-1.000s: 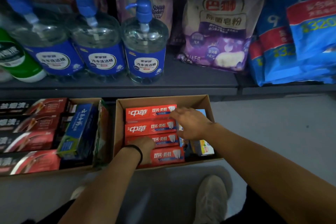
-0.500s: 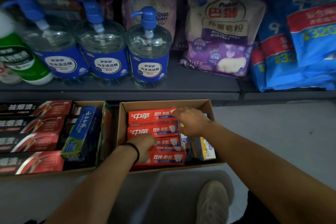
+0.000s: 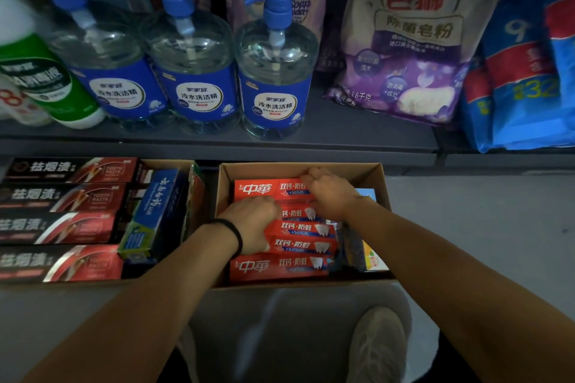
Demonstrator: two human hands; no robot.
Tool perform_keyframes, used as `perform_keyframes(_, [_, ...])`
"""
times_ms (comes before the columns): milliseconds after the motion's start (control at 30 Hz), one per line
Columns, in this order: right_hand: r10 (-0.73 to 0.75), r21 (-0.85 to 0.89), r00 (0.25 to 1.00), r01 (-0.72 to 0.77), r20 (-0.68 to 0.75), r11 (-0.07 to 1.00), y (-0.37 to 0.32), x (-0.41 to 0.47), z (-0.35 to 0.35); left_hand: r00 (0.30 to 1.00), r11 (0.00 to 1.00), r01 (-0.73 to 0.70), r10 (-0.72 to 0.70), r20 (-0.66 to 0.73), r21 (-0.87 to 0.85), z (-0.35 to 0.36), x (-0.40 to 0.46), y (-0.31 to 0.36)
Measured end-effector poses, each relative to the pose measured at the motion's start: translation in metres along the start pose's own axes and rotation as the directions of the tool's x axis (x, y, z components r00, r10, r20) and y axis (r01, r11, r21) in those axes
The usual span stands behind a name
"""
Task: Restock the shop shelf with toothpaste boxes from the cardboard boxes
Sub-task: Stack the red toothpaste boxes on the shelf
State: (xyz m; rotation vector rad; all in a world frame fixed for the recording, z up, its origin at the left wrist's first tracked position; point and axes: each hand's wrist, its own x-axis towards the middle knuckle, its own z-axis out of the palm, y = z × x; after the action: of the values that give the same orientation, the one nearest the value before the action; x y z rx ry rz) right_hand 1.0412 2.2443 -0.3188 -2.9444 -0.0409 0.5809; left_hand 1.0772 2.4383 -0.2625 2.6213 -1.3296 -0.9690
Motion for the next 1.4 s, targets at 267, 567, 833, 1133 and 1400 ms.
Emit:
perform_keyframes(267, [-0.054,-0.115,0.995,0.043,-0.087,0.992,0.001,0.0,0.013,1.0,1.0,0.014,-0.014,0.027,0.002,0.002,-0.004,0.003])
perform_keyframes(567, [-0.012,-0.035,1.0,0.012,0.004,0.999,0.003,-0.001,0.01,0.998,0.999,0.04,-0.04,0.055,0.002,0.0,-0.006,0.005])
perform_keyframes(833, [-0.041,-0.06,0.992,0.034,-0.119,0.998,0.003,-0.038,-0.058,0.999,0.999,0.036,-0.036,-0.01,0.01,-0.027,-0.033,0.019])
perform_keyframes(1133, [-0.05,-0.182,0.945,-0.01,-0.324,0.983,-0.01,-0.127,-0.172,0.975,0.996,0.031,-0.01,-0.224,0.088,-0.106,-0.104,0.054])
perform_keyframes(1400, [-0.07,-0.29,0.86,-0.093,-0.505,0.953,-0.019,-0.195,-0.276,0.909,0.981,0.056,0.027,-0.417,0.186,-0.192,-0.163,0.079])
